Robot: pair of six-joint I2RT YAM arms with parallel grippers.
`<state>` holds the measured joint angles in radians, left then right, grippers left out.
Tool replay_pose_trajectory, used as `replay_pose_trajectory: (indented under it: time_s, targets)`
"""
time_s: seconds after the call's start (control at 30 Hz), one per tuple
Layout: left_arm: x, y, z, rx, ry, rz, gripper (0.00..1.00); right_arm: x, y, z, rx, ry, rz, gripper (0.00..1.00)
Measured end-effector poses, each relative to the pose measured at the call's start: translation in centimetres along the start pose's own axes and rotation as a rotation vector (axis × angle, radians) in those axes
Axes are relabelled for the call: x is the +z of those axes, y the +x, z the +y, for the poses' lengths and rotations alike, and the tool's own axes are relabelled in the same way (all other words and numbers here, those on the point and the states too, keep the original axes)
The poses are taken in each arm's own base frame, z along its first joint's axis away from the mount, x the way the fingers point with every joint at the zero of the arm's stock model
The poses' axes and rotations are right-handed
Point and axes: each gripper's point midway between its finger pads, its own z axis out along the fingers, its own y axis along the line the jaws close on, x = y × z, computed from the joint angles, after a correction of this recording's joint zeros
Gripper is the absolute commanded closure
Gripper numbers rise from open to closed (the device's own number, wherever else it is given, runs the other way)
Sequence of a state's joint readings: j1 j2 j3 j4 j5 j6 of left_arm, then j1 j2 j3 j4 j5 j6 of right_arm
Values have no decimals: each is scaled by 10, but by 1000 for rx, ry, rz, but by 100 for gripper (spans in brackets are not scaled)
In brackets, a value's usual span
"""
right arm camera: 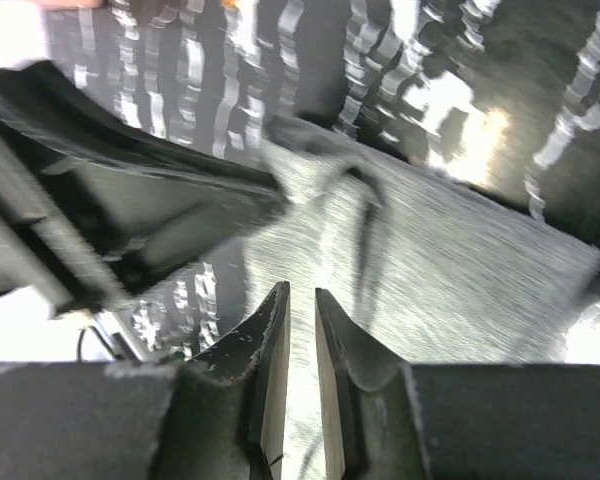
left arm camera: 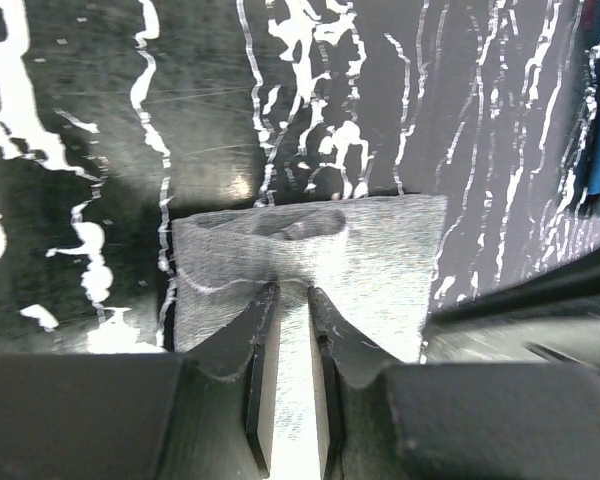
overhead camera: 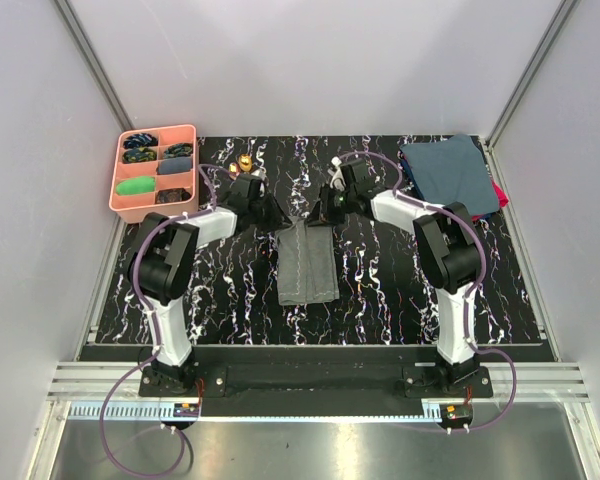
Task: Fold the napkin into a case and place the utensils inside
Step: Smooth out the 2/3-rectangle-folded napkin, then stuff the top corner of the smaller-rectangle-folded napkin into the folded napkin.
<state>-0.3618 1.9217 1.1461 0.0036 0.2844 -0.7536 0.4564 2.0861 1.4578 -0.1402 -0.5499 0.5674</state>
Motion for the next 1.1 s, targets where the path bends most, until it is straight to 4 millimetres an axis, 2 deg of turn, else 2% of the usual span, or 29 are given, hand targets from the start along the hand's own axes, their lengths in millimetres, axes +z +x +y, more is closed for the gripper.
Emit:
replay_pose_trajectory:
  time_s: [0.2, 0.3, 0.37, 0.43, 0.47, 0.53, 0.6, 0.7, 0.8, 0.87, 0.97, 1.1]
  targets:
    - [12, 5, -11, 15, 17, 14, 78, -2, 22, -28, 30, 79, 53, 58]
    - [12, 12, -10, 46, -8, 26, 62, -12, 27, -36, 26, 122, 62, 47]
    - [7, 16, -10, 81, -39, 26, 48, -27, 28, -41, 28, 147, 48, 29]
    - [-7, 18, -17, 126, -78, 9, 40, -49, 26, -47, 42, 181, 17, 15]
    - [-15, 17, -25, 153, -84, -7, 27, -61, 24, -49, 51, 198, -7, 0]
    - [-32, 18, -45, 205, -83, -48, 19, -84, 20, -55, 77, 223, -50, 0]
    - [-49, 26, -71, 261, -74, -95, 19, -107, 14, -62, 107, 237, -93, 0]
    - [-65, 63, -109, 354, -63, -112, 22, -137, 10, -82, 178, 262, -150, 0]
    - [-66, 116, -124, 441, -103, -69, 23, -164, 15, -110, 258, 321, -196, 0]
    - [-62, 147, -122, 492, -158, -32, 24, -176, 22, -120, 285, 355, -216, 0]
    - [-47, 185, -111, 565, -275, 6, 26, -185, 33, -120, 290, 377, -225, 0]
    - [-32, 217, -85, 641, -418, 46, 29, -188, 39, -122, 288, 400, -231, 0]
